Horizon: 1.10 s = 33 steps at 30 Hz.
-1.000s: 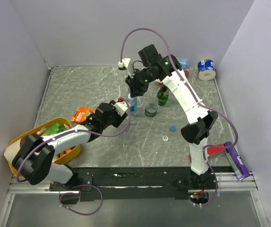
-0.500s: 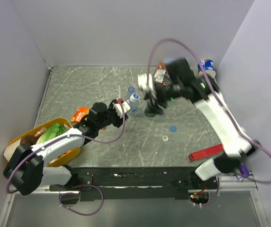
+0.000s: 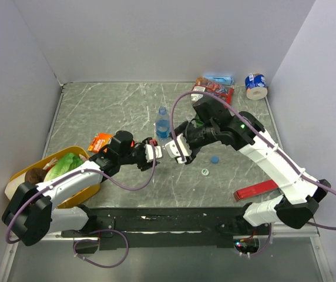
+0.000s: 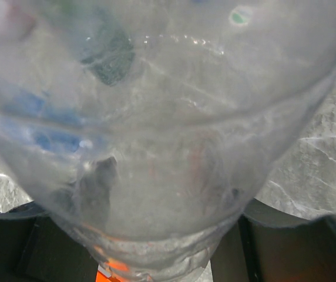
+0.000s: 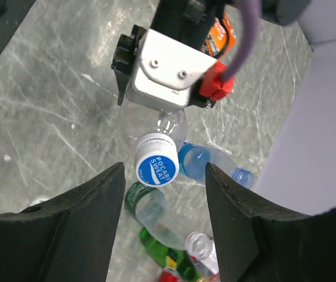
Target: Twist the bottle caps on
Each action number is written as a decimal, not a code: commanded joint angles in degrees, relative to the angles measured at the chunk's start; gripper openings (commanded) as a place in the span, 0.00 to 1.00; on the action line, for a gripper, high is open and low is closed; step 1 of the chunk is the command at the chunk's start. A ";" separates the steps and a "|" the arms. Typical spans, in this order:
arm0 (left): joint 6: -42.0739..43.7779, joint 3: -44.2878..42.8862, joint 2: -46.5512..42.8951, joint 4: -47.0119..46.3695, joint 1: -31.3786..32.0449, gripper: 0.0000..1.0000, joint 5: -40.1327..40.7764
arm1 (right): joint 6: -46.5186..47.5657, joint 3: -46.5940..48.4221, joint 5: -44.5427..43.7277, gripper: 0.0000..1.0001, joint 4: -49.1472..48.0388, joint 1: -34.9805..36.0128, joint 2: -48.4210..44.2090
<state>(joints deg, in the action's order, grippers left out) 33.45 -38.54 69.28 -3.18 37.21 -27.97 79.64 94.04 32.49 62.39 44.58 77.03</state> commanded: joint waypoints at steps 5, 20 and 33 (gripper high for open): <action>2.32 -2.50 -1.07 -0.51 -0.03 0.01 -3.68 | 8.61 1.84 -0.85 0.55 4.31 1.92 0.92; 1.53 -2.15 -0.90 -3.58 -0.12 0.01 -4.03 | 4.92 0.79 -1.82 0.24 3.79 2.09 2.59; -20.44 -5.83 2.35 -23.80 4.80 0.01 42.80 | -59.74 41.59 8.54 0.00 17.43 -5.64 35.47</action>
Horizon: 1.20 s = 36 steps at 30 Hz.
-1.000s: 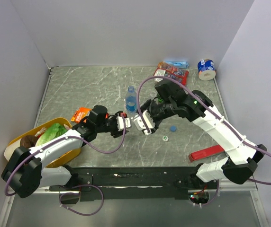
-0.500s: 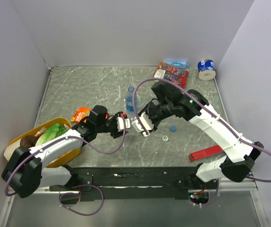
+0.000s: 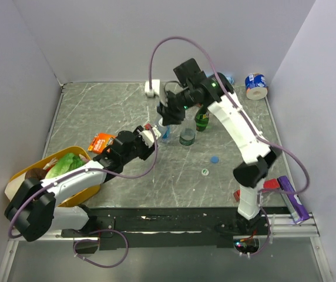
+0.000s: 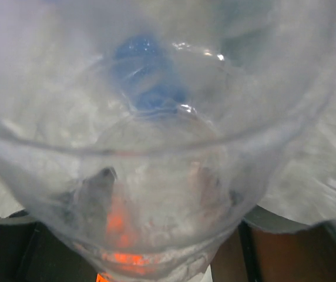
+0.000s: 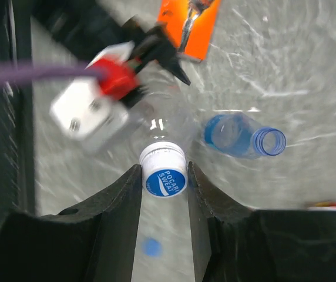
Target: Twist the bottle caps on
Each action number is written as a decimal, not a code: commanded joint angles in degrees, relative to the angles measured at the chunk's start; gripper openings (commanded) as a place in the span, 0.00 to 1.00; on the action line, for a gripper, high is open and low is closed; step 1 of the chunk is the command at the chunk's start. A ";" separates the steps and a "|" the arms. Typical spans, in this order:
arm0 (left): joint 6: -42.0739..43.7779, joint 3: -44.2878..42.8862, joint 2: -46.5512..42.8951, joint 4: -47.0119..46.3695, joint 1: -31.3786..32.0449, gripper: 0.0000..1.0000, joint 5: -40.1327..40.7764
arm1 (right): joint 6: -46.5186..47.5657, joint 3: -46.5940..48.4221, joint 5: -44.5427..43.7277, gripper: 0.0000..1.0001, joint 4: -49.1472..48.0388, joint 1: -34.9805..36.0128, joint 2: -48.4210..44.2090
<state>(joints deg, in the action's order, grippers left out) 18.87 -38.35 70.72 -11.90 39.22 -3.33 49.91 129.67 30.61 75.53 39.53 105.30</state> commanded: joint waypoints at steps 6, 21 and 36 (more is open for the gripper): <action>-4.55 -7.53 2.49 -14.73 2.70 0.01 23.19 | -45.33 6.57 5.17 0.00 -1.26 1.25 7.21; 4.40 1.87 -4.87 -3.14 0.16 0.01 -0.41 | -6.87 -6.81 18.90 0.76 -4.68 -7.98 -10.87; 20.06 -1.11 -5.85 9.00 -0.46 0.01 -23.91 | 28.57 -37.38 2.26 0.70 -18.58 6.26 -29.89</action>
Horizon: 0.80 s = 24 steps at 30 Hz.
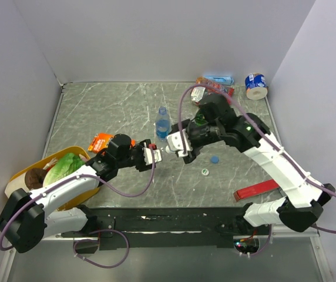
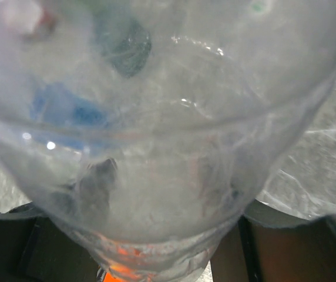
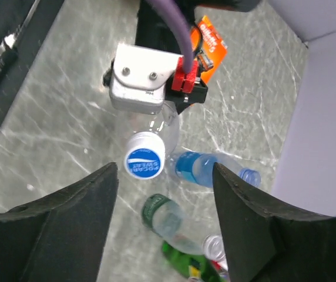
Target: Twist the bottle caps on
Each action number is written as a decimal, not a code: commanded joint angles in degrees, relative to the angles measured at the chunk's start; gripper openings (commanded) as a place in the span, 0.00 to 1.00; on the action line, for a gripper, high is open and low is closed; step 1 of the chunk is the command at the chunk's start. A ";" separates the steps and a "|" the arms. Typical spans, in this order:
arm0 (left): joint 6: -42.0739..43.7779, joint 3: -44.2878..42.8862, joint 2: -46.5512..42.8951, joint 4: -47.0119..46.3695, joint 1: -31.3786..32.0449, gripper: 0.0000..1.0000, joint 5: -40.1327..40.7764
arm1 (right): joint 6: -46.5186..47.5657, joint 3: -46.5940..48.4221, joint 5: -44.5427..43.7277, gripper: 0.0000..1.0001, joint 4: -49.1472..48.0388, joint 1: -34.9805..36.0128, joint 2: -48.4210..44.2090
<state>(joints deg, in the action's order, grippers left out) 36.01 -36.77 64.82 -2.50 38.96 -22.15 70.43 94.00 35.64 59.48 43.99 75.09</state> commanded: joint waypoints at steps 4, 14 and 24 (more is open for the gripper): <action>2.14 -2.69 -0.04 -1.01 -0.29 0.01 -4.83 | 10.16 -1.71 -3.21 0.65 -0.69 2.94 1.20; 0.64 -2.16 -0.57 -2.59 -0.46 0.01 -4.83 | 9.55 -0.57 -4.17 0.37 1.51 3.21 2.87; -17.10 -4.00 1.80 -19.20 3.84 0.01 27.70 | -33.47 25.66 1.17 0.00 7.56 -2.75 22.17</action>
<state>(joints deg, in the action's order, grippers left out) 29.65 -36.53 65.14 -6.81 39.38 -15.79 63.64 103.37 30.35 64.79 44.91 85.86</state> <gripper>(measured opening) 0.618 0.411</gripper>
